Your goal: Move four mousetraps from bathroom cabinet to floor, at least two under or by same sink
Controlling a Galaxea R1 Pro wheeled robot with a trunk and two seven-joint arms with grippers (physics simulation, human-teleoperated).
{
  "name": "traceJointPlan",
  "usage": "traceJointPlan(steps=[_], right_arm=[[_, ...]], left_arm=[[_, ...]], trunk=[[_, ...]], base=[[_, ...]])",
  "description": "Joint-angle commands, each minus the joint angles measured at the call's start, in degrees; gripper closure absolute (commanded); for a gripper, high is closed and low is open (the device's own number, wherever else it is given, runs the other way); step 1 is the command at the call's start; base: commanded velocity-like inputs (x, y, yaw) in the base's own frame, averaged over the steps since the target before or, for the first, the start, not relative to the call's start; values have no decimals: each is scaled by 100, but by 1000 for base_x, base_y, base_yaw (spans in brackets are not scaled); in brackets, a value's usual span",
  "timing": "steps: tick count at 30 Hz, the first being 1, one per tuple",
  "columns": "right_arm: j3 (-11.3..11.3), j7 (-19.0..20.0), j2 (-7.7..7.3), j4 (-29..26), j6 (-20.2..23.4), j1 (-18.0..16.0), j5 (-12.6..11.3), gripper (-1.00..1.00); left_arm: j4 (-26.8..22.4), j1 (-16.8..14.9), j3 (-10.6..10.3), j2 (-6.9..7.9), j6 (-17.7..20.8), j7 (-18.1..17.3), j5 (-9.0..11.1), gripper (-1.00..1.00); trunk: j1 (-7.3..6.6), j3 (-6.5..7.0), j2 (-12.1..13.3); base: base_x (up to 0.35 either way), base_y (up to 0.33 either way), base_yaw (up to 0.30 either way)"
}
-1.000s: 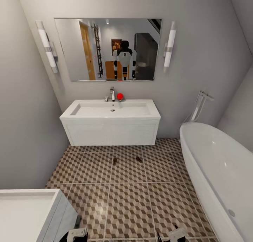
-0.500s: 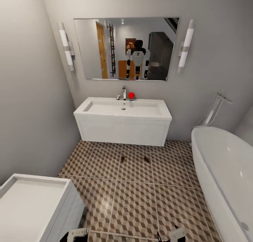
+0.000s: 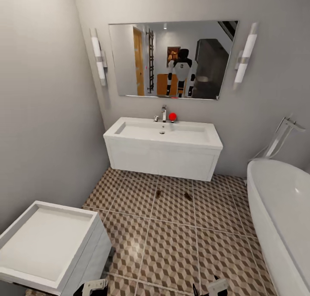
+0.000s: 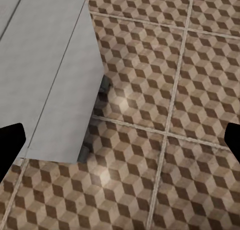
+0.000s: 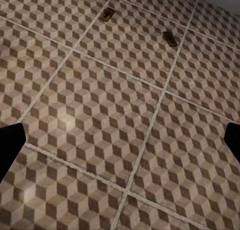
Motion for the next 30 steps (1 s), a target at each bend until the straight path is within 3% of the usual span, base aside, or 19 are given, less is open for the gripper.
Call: traceJointPlan(steps=[1,20,22,25,28,30], right_arm=[[20,-58,-1,6,-7,-5,52,-100],[-22,-63,-18,-8,-56,-5,41,-100],[-124,-66,-43,-15,-88,-9,12,-100],[-461,-66,-137,-25,-81,-100,-117,-100],[-774,-58,-237,-102,-24,-371,-231,-100],[-856,-57,-270,-186,124,-542,-255,-100]], left_arm=[[20,-9,-47,-4,-30,32,6,-100],[20,-9,-47,-8,-30,32,6,-100],[20,-9,-44,-6,-34,32,6,-100],[20,-9,-41,-4,-34,55,9,-100],[16,-9,-29,5,-32,74,12,-100],[14,-9,-20,16,-31,83,14,-100]], trunk=[[3,-11,-11],[3,-11,-11],[3,-11,-11],[3,-11,-11],[3,-11,-11],[3,-11,-11]], base=[[0,0,23],[0,0,45],[0,0,2],[0,0,0],[0,0,0],[0,0,0]])
